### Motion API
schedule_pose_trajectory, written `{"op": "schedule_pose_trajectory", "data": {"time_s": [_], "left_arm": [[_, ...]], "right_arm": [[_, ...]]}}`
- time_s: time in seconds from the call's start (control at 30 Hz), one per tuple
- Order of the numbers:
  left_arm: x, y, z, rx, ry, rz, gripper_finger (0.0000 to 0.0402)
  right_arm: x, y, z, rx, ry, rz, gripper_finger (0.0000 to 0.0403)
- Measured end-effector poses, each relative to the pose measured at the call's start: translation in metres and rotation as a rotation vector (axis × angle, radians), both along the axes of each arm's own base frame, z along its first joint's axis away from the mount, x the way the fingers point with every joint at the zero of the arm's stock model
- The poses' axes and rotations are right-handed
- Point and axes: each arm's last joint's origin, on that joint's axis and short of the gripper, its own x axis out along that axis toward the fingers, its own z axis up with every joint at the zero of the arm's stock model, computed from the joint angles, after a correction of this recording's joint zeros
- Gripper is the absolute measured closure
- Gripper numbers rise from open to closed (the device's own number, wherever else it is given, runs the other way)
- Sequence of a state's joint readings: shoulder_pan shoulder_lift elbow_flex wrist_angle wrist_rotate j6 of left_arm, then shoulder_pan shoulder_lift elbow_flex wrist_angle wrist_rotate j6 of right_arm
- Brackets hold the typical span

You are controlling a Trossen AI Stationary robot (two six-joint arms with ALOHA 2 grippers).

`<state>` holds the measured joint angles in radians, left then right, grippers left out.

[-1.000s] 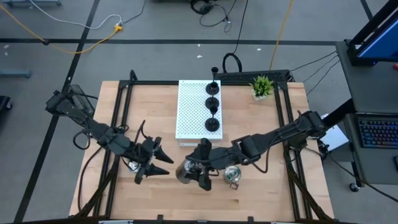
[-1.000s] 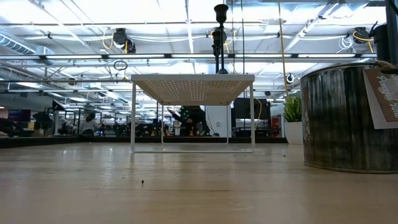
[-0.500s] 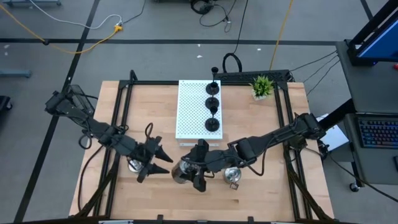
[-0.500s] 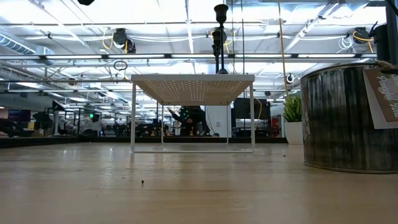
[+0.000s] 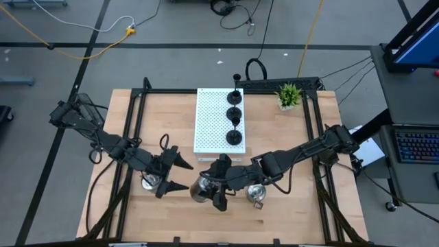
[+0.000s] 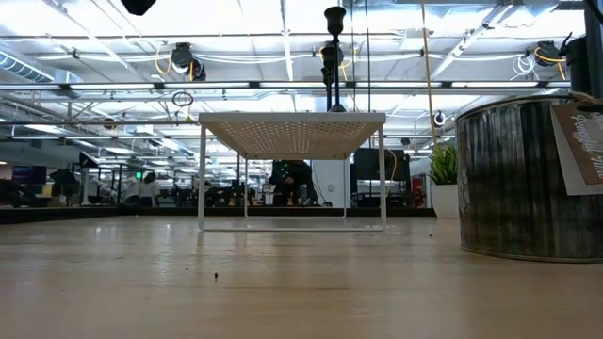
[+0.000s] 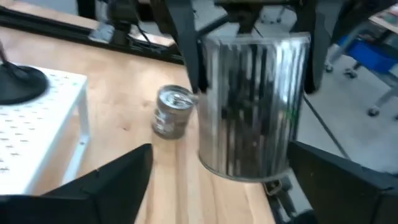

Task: Pick & Place candle stick holders
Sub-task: Put the top right silver scented candle on the shelf

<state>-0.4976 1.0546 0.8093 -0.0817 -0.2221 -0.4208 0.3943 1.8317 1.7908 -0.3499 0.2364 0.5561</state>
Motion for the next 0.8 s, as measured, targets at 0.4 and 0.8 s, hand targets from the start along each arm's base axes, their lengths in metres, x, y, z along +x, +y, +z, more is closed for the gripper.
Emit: {"op": "schedule_pose_trajectory", "data": {"time_s": [0.4, 0.8], "left_arm": [[0.018, 0.006, -0.010, -0.022, 0.030, 0.023, 0.0007], [0.038, 0.004, -0.013, -0.105, -0.034, -0.034, 0.0003]], "right_arm": [[0.003, -0.008, -0.001, 0.002, 0.010, -0.020, 0.0061], [0.005, -0.017, -0.007, 0.000, 0.030, -0.047, 0.0061]]}}
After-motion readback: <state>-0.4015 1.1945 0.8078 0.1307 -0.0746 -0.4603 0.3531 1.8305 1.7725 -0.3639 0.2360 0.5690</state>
